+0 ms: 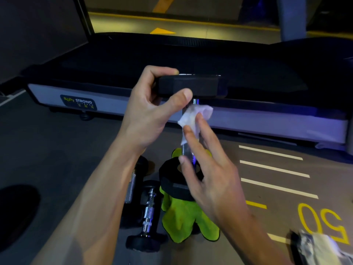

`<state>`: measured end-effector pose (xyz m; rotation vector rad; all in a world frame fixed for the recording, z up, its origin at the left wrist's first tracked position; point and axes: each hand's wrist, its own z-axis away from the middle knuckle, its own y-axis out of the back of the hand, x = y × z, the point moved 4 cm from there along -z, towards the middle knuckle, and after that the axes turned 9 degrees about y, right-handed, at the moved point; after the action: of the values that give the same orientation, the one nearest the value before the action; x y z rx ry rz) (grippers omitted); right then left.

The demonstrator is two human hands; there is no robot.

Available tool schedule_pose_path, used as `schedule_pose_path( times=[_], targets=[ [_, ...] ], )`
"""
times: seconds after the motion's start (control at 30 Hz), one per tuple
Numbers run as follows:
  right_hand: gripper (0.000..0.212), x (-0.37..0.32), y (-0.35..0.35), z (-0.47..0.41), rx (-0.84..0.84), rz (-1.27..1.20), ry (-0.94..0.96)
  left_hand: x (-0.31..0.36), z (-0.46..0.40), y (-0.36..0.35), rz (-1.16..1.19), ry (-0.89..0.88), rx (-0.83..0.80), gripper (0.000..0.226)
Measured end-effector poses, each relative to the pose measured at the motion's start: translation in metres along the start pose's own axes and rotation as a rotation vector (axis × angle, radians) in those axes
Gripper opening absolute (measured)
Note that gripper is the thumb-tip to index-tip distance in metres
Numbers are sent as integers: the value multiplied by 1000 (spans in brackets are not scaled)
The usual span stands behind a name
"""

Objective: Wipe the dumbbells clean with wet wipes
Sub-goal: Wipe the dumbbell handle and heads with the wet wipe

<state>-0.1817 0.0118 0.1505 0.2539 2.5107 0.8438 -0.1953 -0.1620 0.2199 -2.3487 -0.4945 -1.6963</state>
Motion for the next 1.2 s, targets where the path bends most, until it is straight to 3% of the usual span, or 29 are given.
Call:
schedule_pose_path(
  times=[0.27,0.4,0.8,1.03,1.2],
  targets=[
    [51,-6,8,-28,-49,87,-30,1,2,2,-21,13,-3,52],
    [46,-7,9,-24,-51,140,47,1,2,3,-28,12,7,54],
    [54,-2,10,-31,-78,188,-4,2,0,-2,-36,3,-17,51],
    [46,0,6,15,-137,26,-3,0,0,-1,-31,1,3,53],
    [56,0,12,-9,-116,-23,-73,-1,1,1,-25,-3,7,55]
  ],
)
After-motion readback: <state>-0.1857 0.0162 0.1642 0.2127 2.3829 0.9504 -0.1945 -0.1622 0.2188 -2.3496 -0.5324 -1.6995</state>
